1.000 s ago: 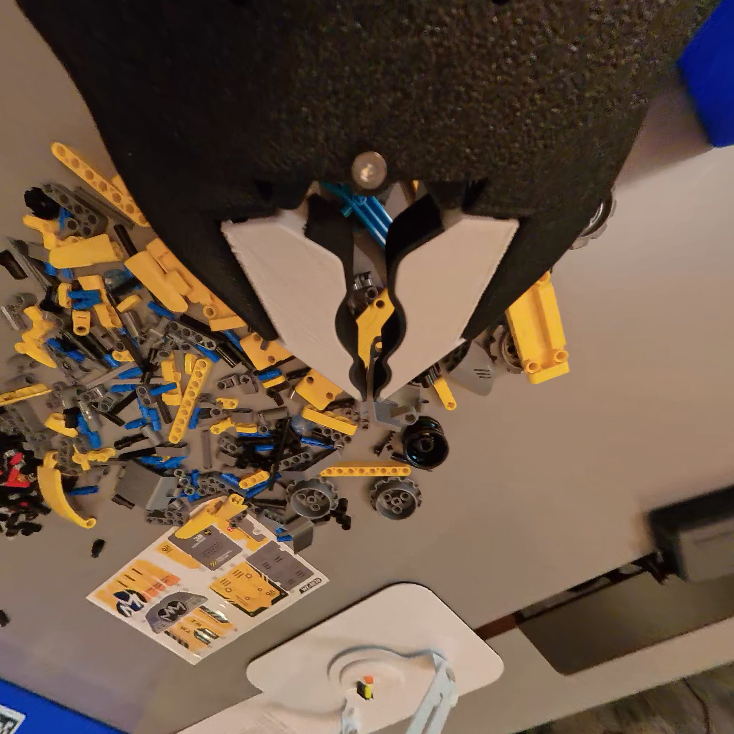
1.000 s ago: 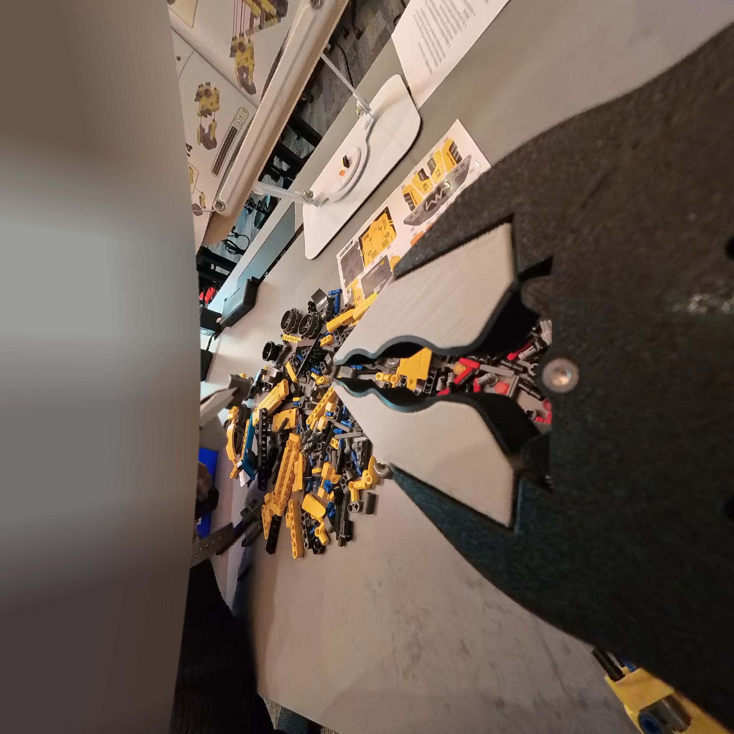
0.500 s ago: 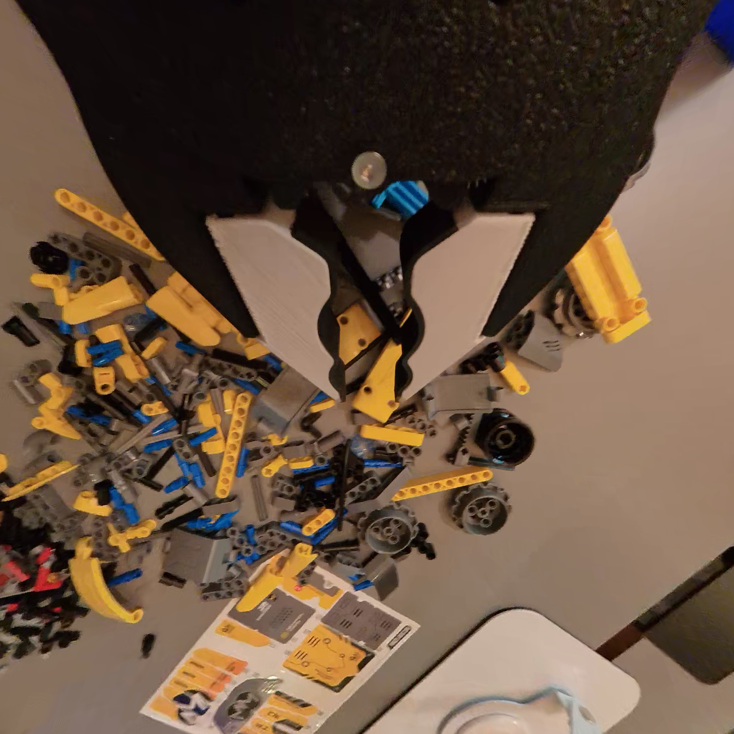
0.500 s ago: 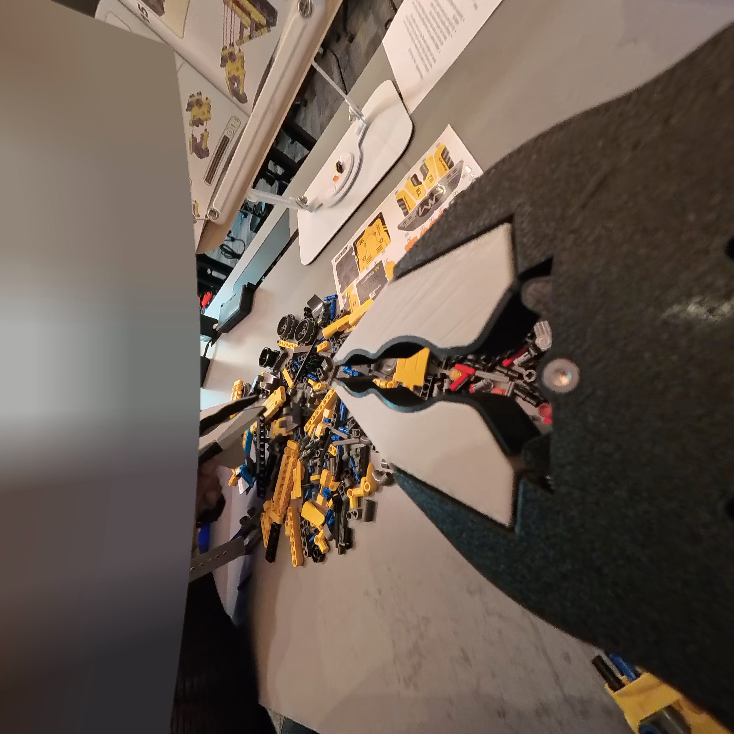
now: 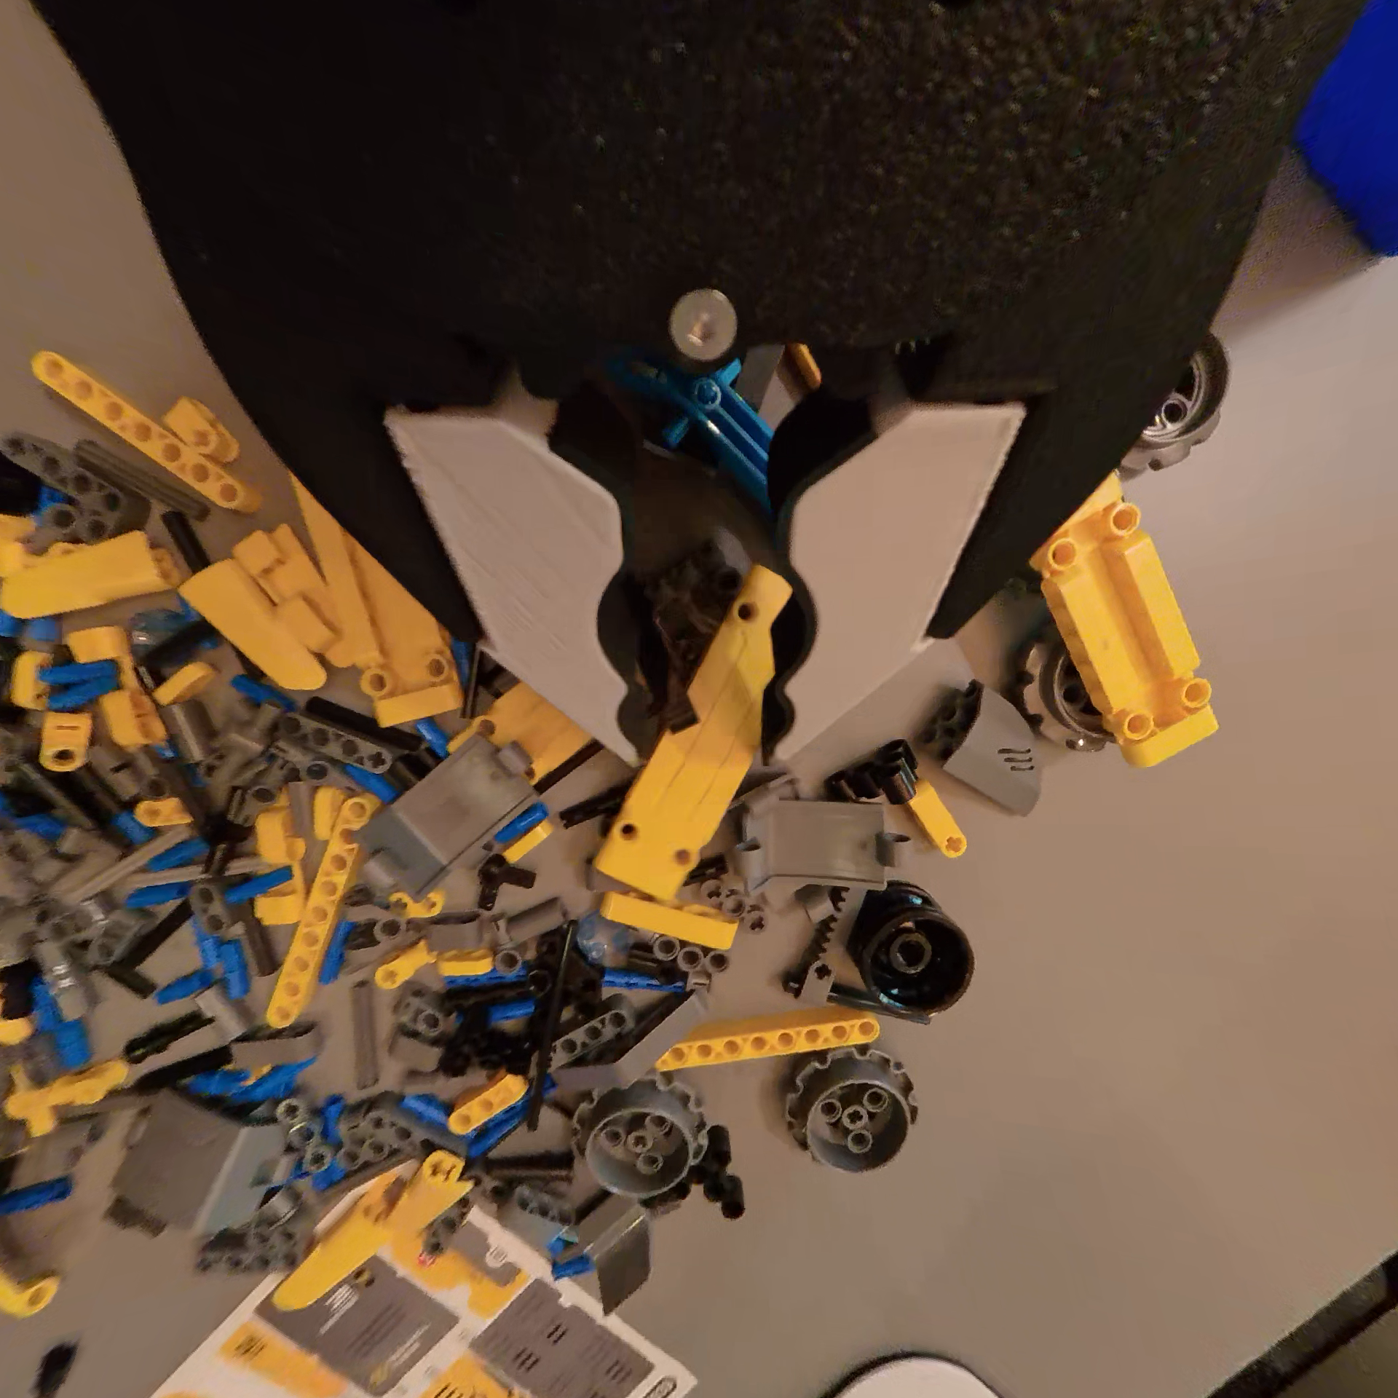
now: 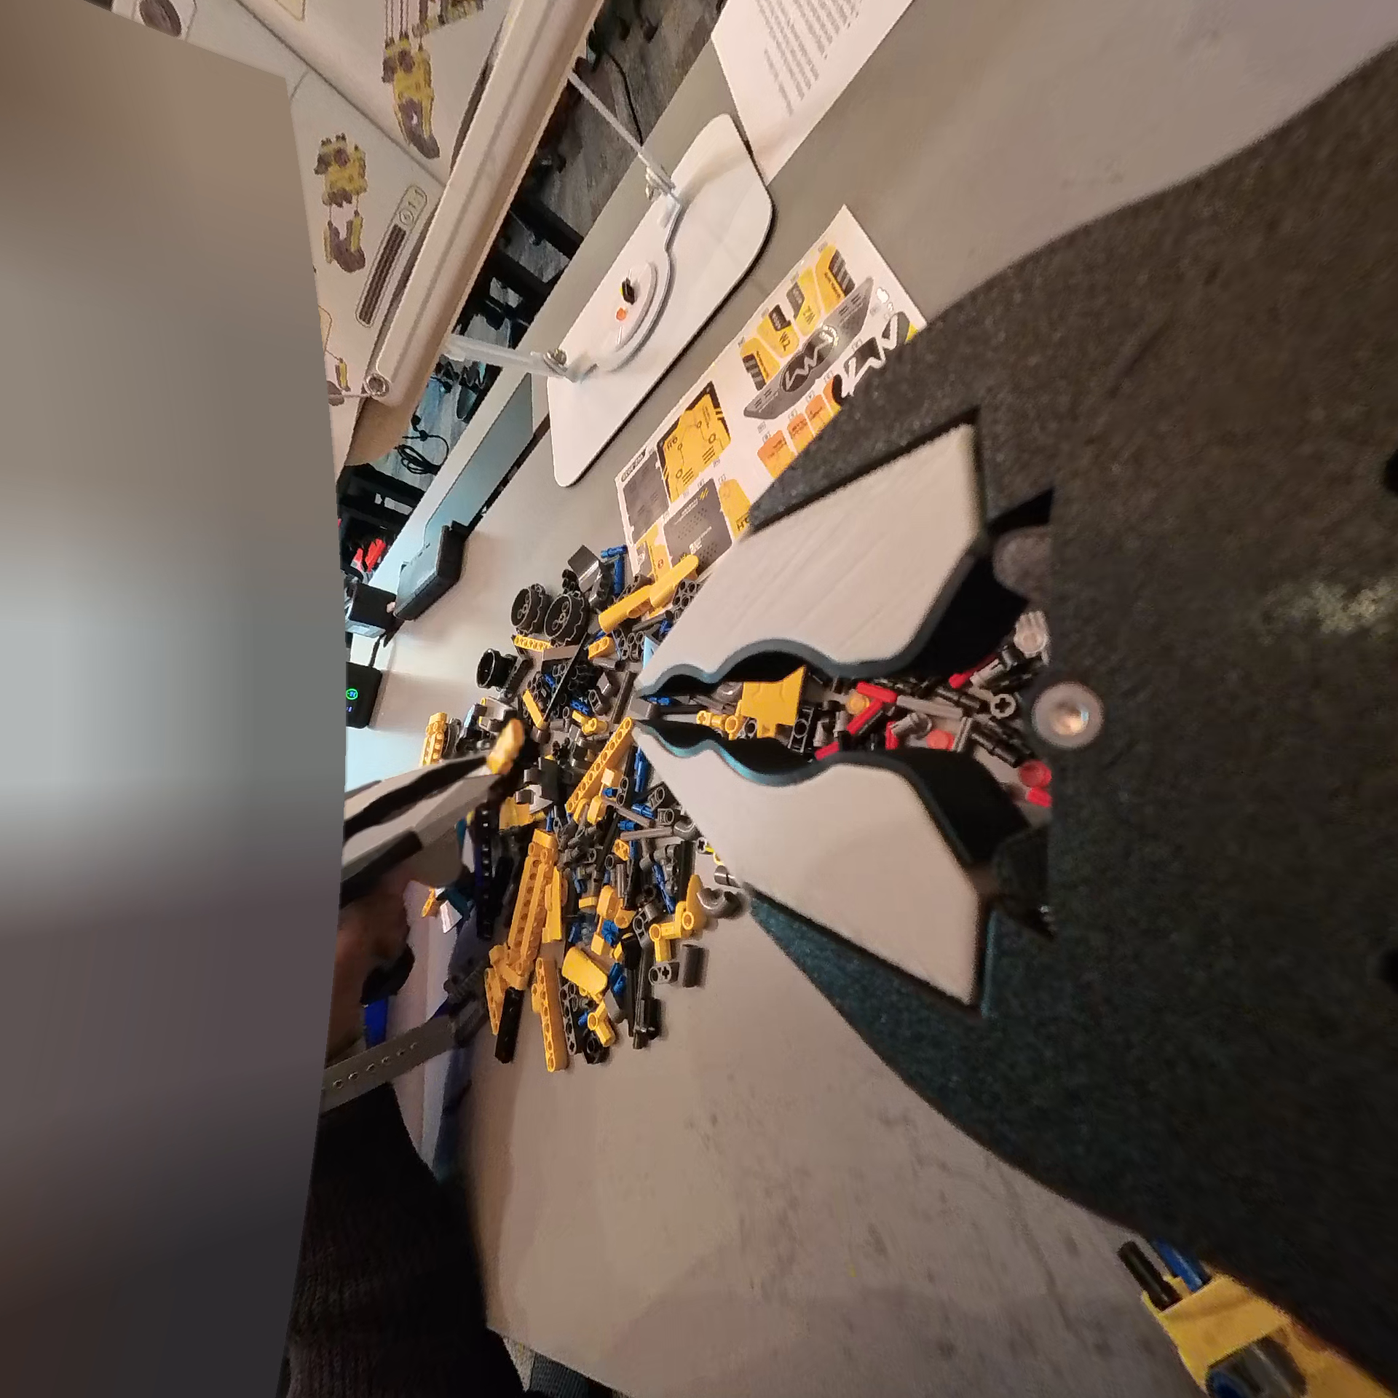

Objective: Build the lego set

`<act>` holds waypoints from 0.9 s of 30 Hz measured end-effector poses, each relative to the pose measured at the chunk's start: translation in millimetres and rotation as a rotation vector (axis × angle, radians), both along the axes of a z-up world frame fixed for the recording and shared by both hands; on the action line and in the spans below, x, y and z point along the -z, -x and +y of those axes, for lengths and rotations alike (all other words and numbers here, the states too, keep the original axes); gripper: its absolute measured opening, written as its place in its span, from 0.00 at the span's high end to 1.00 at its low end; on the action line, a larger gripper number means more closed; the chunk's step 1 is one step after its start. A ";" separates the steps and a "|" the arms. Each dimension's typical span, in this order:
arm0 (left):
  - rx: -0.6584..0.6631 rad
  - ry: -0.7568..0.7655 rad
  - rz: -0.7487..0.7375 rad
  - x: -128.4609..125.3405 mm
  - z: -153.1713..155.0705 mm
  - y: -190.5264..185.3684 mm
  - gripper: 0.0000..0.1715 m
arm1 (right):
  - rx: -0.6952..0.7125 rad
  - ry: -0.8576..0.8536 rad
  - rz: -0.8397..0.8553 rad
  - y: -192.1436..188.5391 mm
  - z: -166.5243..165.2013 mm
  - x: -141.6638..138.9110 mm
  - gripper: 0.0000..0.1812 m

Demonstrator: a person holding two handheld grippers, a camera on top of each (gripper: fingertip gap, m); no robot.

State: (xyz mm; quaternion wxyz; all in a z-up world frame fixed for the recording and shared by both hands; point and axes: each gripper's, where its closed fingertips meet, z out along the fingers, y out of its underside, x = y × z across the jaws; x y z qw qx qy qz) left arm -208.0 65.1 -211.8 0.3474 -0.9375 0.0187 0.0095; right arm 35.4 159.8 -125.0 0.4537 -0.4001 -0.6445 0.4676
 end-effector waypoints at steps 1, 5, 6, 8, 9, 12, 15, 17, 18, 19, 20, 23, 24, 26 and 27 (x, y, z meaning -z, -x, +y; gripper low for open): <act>0.008 -0.021 -0.019 -4.6 0.2 -1.8 0.91 | 0.001 0.003 -0.001 0.1 0.5 0.3 0.97; -0.093 -0.188 -0.025 -37.6 2.5 17.2 1.00 | 0.002 0.009 -0.004 0.3 1.4 1.1 0.97; -0.141 -0.220 -0.016 -44.3 0.0 27.3 1.00 | 0.002 0.008 -0.005 0.4 1.5 1.3 0.97; -0.221 -0.248 -0.002 -50.5 -7.9 45.3 1.00 | 0.003 0.007 -0.009 0.7 1.7 2.2 0.97; -0.244 -0.250 -0.001 -50.6 -11.3 50.9 1.00 | 0.002 0.007 -0.010 0.8 1.5 2.4 0.97; -0.231 -0.273 -0.047 -51.8 -11.0 48.7 0.99 | 0.001 0.005 -0.011 0.8 1.1 2.7 0.97; -0.190 -0.270 -0.075 -49.8 -5.6 38.0 0.93 | 0.000 0.001 -0.011 0.7 0.5 2.7 0.97; -0.170 -0.244 -0.055 -44.7 -3.8 34.3 0.88 | 0.000 -0.002 -0.011 0.7 0.3 2.7 0.97; -0.156 -0.231 -0.057 -41.8 -2.6 31.1 0.83 | 0.000 -0.003 -0.011 0.7 0.4 2.8 0.97; -0.129 -0.215 -0.077 -38.1 -1.2 24.7 0.78 | 0.000 -0.003 -0.012 0.7 0.4 2.8 0.97; -0.092 -0.189 -0.107 -33.2 -0.1 15.9 0.72 | 0.000 -0.002 -0.012 0.8 0.4 3.0 0.97; -0.050 -0.118 -0.084 -19.2 1.2 6.8 0.68 | -0.002 -0.002 -0.015 0.9 0.3 3.5 0.97; -0.049 -0.090 -0.060 -13.9 0.5 7.0 0.68 | -0.002 -0.001 -0.015 0.9 0.2 3.6 0.97; -0.045 -0.036 -0.045 -3.5 -1.4 5.8 0.68 | -0.004 -0.001 -0.017 1.0 0.0 4.0 0.97; -0.045 -0.014 -0.048 1.2 -2.0 5.1 0.68 | -0.004 0.000 -0.019 1.1 0.0 4.5 0.97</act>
